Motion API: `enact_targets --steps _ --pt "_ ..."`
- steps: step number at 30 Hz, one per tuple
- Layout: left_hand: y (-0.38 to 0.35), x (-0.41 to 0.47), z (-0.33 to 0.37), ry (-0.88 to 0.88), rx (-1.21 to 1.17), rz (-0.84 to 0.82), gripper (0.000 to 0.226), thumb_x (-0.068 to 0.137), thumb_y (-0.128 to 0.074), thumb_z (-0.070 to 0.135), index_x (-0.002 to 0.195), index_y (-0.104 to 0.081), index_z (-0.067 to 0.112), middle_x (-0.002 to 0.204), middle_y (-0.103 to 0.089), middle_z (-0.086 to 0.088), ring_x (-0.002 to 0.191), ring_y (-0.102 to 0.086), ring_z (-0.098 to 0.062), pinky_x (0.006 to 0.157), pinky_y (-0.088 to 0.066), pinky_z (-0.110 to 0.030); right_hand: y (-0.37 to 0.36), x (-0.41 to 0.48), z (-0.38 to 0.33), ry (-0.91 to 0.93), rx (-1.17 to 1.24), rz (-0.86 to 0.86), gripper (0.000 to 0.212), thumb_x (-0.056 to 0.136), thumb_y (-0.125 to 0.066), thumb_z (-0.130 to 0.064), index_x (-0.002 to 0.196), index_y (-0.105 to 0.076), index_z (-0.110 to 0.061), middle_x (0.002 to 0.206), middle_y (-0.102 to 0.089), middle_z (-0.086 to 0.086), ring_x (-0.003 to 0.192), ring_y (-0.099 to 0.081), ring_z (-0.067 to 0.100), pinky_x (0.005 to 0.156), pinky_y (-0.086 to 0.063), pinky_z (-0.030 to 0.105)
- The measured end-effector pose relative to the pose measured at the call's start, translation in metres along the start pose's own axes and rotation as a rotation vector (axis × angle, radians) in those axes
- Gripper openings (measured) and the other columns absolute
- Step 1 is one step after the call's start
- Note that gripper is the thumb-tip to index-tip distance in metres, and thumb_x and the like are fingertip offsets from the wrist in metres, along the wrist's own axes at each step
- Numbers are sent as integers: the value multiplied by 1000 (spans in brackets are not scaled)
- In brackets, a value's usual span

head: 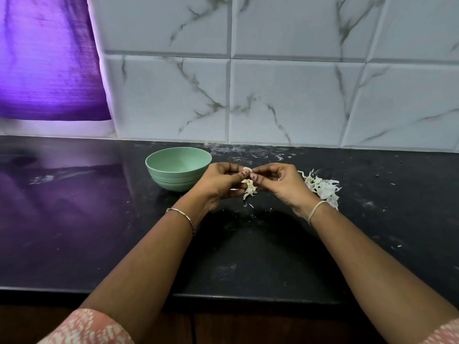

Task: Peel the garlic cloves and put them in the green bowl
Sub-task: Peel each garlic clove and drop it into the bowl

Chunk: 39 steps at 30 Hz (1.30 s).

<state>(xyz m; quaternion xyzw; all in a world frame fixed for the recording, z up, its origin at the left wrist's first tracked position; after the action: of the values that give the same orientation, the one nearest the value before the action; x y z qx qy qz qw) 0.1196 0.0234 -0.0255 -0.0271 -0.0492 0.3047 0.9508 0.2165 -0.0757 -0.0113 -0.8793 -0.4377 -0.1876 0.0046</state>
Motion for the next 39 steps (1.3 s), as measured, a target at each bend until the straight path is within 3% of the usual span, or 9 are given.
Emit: enact_targets --steps 3,10,16,21,32,35,39 --pt "-2 -2 -3 40 -62 -30 2 89 -66 9 90 -65 8 68 -66 0 54 -63 -4 51 -52 -16 -1 0 -2 15 13 12 9 81 -74 -5 90 -71 -5 79 -70 6 70 -66 8 69 -58 23" --pt "1 -3 0 36 -46 -42 3 88 -66 4 85 -64 5 69 -65 -3 54 -63 -5 54 -54 -18 -6 1 0 27 -18 -49 4 86 -68 -6 88 -67 -3 78 -65 8 72 -62 11 65 -54 19" --pt "4 -2 1 -8 77 -9 6 86 -69 3 84 -63 2 66 -66 -7 53 -65 -6 54 -56 -19 0 3 -9 127 -214 -29 11 81 -74 -3 91 -74 -8 84 -73 2 78 -68 5 77 -53 18" --pt "4 -2 -1 -8 90 8 8 83 -72 2 84 -64 1 64 -67 -7 55 -66 -9 58 -59 -22 3 4 -14 161 -398 9 21 79 -77 -4 81 -74 -24 80 -73 -9 77 -69 5 78 -54 21" --pt "11 -4 -1 27 50 92 10 87 -69 3 79 -61 2 64 -66 -7 49 -64 -8 50 -55 -20 8 5 -22 217 -517 96 11 83 -74 -9 83 -71 -20 77 -70 -8 73 -66 9 75 -55 26" --pt "24 -1 -2 35 210 177 10 89 -68 7 84 -60 4 69 -64 -9 45 -61 -10 49 -56 -23 18 6 -20 159 -482 94 8 89 -67 -11 89 -66 -19 83 -68 -7 79 -64 9 79 -52 21" --pt "29 -1 5 -47 754 252 11 87 -65 19 80 -56 18 73 -66 -2 55 -68 -20 64 -59 -31 22 3 -16 99 -489 42 11 86 -71 -10 86 -67 -20 82 -68 -6 68 -61 -3 68 -49 13"
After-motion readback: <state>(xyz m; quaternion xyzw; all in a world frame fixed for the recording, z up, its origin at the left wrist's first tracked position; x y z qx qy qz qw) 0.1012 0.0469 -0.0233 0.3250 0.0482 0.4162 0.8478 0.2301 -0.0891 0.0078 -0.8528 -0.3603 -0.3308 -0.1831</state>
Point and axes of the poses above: each hand's wrist, its own x-axis towards the middle knuckle, its own y-axis out of the back of the hand, z = x × y, the point moved 9 cm from there along x, towards the middle knuckle
